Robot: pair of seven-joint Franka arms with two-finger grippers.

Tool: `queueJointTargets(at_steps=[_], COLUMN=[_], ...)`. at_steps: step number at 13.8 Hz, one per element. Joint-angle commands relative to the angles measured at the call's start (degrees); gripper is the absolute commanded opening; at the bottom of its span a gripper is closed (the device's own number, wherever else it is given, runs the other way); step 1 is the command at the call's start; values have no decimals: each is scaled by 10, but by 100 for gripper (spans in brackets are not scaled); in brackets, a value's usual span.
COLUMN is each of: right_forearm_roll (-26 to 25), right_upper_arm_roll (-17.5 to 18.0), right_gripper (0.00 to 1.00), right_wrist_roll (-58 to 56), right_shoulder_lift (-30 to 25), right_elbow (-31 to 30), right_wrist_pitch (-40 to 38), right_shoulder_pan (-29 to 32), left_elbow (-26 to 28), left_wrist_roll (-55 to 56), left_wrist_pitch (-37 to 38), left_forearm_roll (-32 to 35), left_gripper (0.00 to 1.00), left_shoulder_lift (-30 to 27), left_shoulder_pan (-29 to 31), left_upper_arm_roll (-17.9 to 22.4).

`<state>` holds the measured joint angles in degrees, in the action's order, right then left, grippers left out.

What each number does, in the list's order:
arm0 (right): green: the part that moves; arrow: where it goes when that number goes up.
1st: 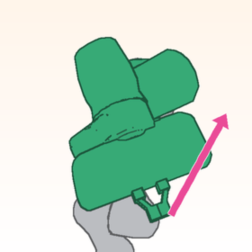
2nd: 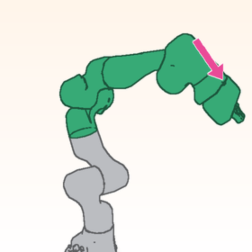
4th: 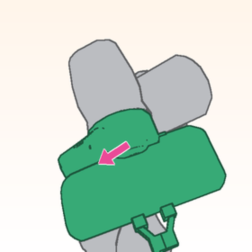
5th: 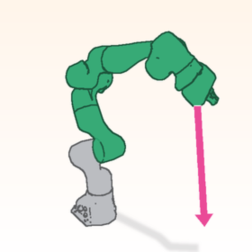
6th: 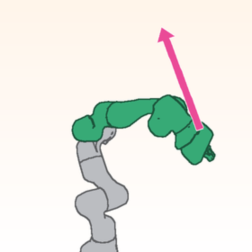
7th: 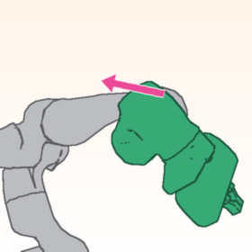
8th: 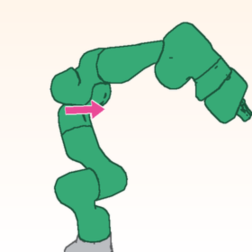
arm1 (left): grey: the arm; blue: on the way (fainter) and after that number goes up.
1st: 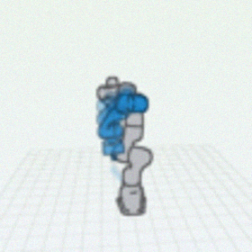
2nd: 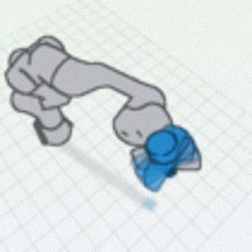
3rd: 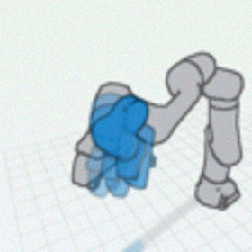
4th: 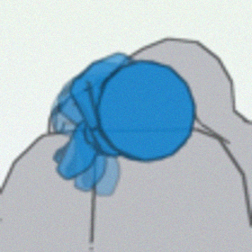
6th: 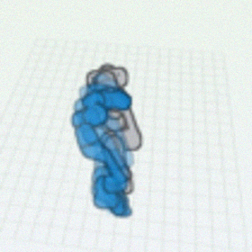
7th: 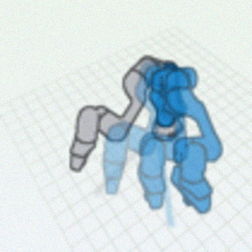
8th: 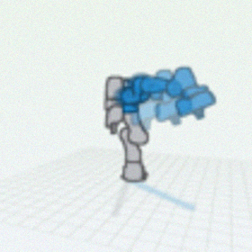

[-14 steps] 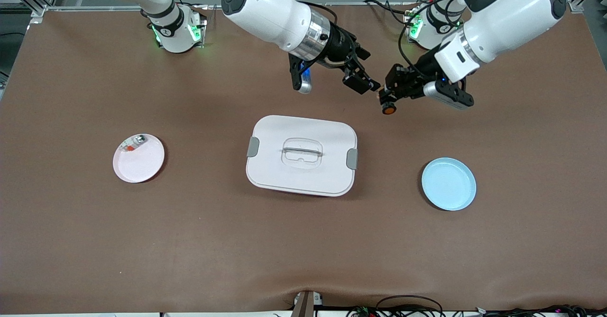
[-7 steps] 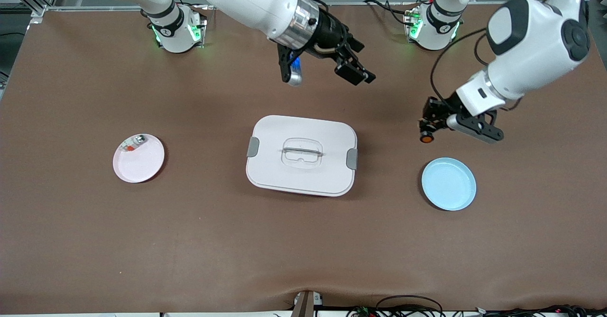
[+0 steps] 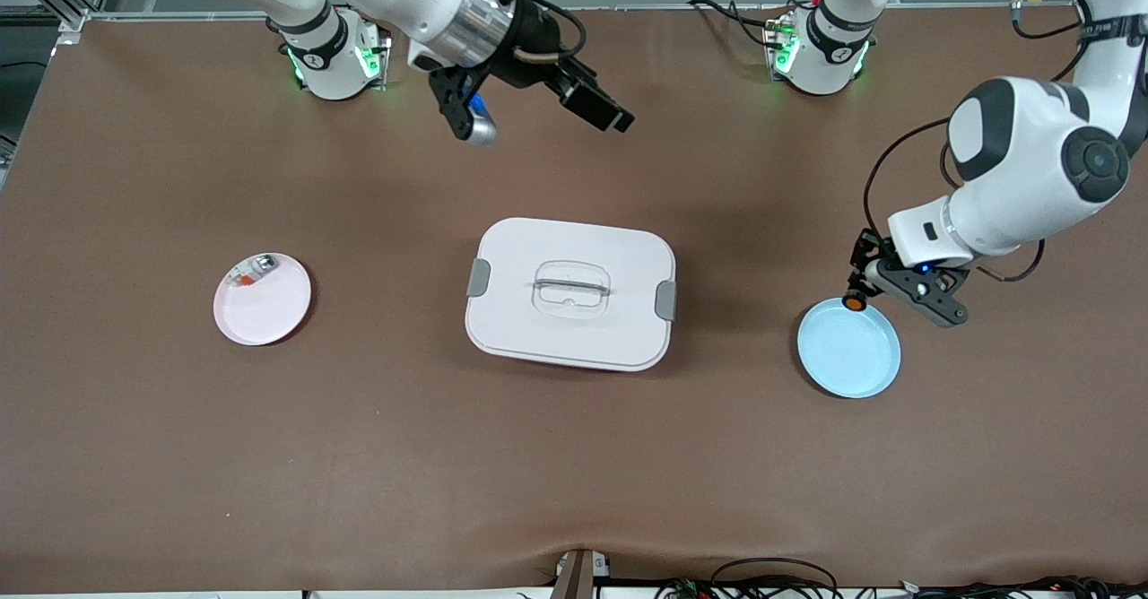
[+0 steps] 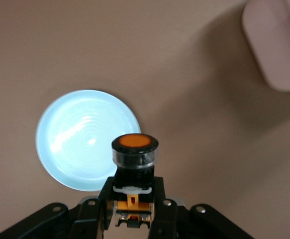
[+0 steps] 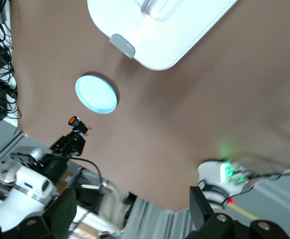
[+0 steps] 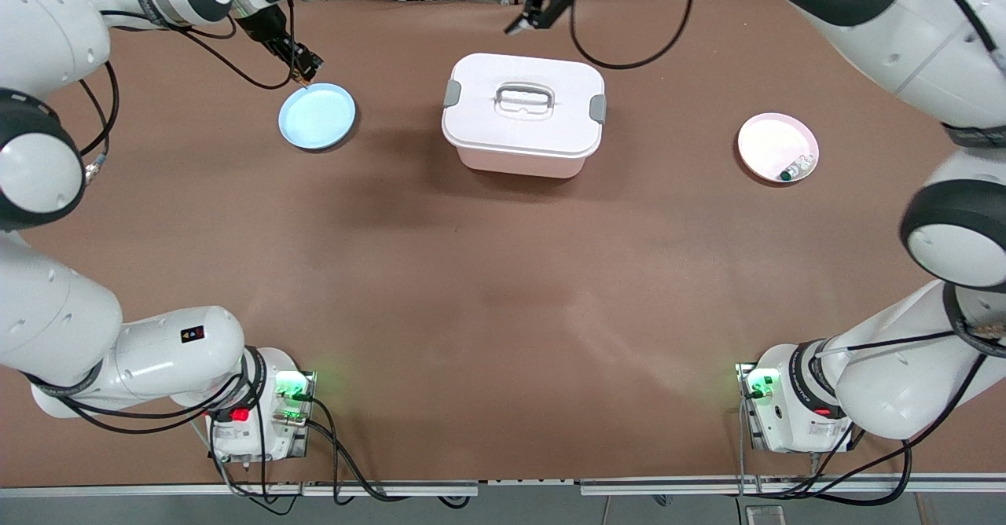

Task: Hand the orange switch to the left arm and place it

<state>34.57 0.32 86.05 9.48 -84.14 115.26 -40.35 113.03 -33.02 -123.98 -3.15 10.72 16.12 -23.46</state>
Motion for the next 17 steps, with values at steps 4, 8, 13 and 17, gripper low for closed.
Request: queueJointTargets(at_steps=[4,8,13,17], right_forearm_roll=[-68,-133,-243,-283], right_upper_arm_roll=[4,14,14,14], right_gripper=[100,100,100,100], right_wrist_roll=[-192,-348,-556,-659], right_shoulder_lift=[-84,-102,-119,-133], right_elbow=[-101,-101,-107,-118], right_wrist_pitch=[-84,-168,-233,-244], right_shoulder_pan=[64,133,212,271], left_elbow=[-25,-55,-61,-57], left_wrist_roll=[-172,-277,-368,-384], left_wrist_pitch=[-65,-83,-143,-153], left_forearm_roll=[83,155,204,256], left_gripper=[0,0,0,0], left_shoulder_lift=[90,151,213,234], left_shoulder_pan=[33,38,44,44], left_upper_arm_roll=[-4,-5,-4,-4])
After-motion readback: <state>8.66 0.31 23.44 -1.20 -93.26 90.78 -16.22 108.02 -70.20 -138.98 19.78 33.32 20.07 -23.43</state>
